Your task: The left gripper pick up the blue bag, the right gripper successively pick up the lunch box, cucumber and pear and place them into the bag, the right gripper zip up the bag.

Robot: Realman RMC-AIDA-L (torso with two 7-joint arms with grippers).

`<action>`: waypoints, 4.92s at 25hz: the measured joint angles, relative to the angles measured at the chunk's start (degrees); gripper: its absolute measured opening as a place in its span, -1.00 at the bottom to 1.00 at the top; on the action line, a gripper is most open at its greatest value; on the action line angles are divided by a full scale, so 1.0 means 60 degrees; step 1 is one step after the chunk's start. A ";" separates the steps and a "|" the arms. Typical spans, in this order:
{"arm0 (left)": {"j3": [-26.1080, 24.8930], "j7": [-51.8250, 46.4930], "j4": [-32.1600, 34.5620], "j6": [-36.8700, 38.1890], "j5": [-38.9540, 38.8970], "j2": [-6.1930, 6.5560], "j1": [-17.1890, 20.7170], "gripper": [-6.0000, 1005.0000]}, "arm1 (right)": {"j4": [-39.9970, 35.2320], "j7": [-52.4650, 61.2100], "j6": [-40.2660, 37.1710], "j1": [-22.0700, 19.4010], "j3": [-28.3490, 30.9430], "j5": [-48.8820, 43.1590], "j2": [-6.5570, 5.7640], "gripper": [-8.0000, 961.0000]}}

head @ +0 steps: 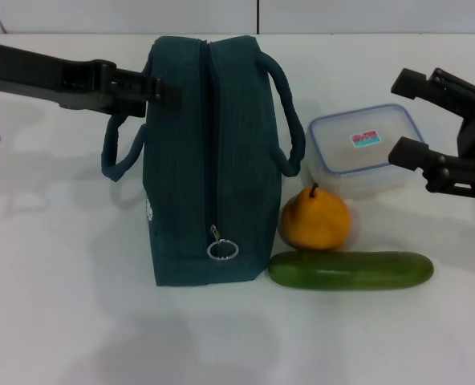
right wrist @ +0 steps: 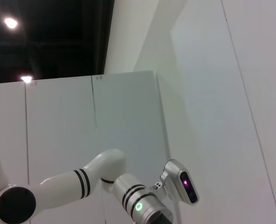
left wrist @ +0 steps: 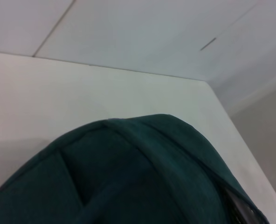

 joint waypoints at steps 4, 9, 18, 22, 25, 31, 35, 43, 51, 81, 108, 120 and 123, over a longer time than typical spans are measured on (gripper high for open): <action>-0.0035 -0.0130 0.0002 -0.0076 0.0314 -0.0013 -0.0153 0.59 | 0.0013 -0.0008 -0.0010 -0.0055 0.0000 0.0001 0.0008 0.75; 0.0002 -0.0064 -0.0132 -0.0120 0.0562 0.0030 -0.0366 0.53 | 0.0039 -0.0008 -0.0014 -0.0218 0.0002 0.0001 0.0015 0.75; -0.0011 0.0033 -0.0642 -0.0112 0.0554 0.0140 -0.0506 0.13 | 0.0436 -0.0007 0.0015 -0.0370 0.0085 0.0064 -0.0008 0.74; -0.0039 0.0058 -0.0643 -0.0119 0.0497 0.0120 -0.0498 -0.13 | 0.0510 -0.0006 0.0068 -0.0436 0.0102 0.0090 -0.0005 0.73; -0.0041 0.0054 -0.0644 -0.0120 0.0493 0.0090 -0.0494 -0.34 | 0.0568 0.0009 0.0317 -0.0529 0.0133 0.0231 0.0024 0.73; -0.0049 0.0041 -0.0644 -0.0121 0.0466 0.0074 -0.0412 -0.85 | 0.1398 0.0063 0.0624 -0.0623 0.0456 0.1271 -0.0015 0.73; -0.0049 0.0062 -0.0642 -0.0121 0.0456 0.0075 -0.0403 -0.89 | 0.2087 0.0099 0.0727 -0.0646 0.1339 0.1414 -0.0015 0.72; -0.0289 0.0280 -0.0629 -0.0134 0.0448 -0.0002 -0.0381 -0.89 | 0.3475 0.0561 0.2094 -0.0651 0.2445 0.2155 0.0031 0.71; -0.0286 0.0505 -0.0626 -0.0112 0.0247 -0.0042 -0.0372 -0.89 | 0.3951 0.2402 0.5273 -0.0514 0.2463 0.2642 0.0074 0.71; -0.0242 0.1164 -0.0625 0.0027 0.0197 -0.0207 -0.0009 -0.89 | 0.5788 0.4950 0.7289 0.1310 0.2394 0.1978 0.0147 0.68; -0.0298 0.1358 -0.0630 0.0130 0.0201 -0.0264 0.0005 -0.88 | 0.5919 0.5209 0.6889 0.1297 0.2331 0.1978 0.0146 0.64; -0.0265 0.1358 -0.0628 0.0115 0.0202 -0.0252 -0.0068 -0.88 | 0.5872 0.5209 0.6873 0.1099 0.2429 0.1978 0.0147 0.40; -0.0256 0.1358 -0.0627 0.0113 0.0202 -0.0266 -0.0074 -0.88 | 0.5846 0.5209 0.6894 0.1068 0.2422 0.1978 0.0146 0.24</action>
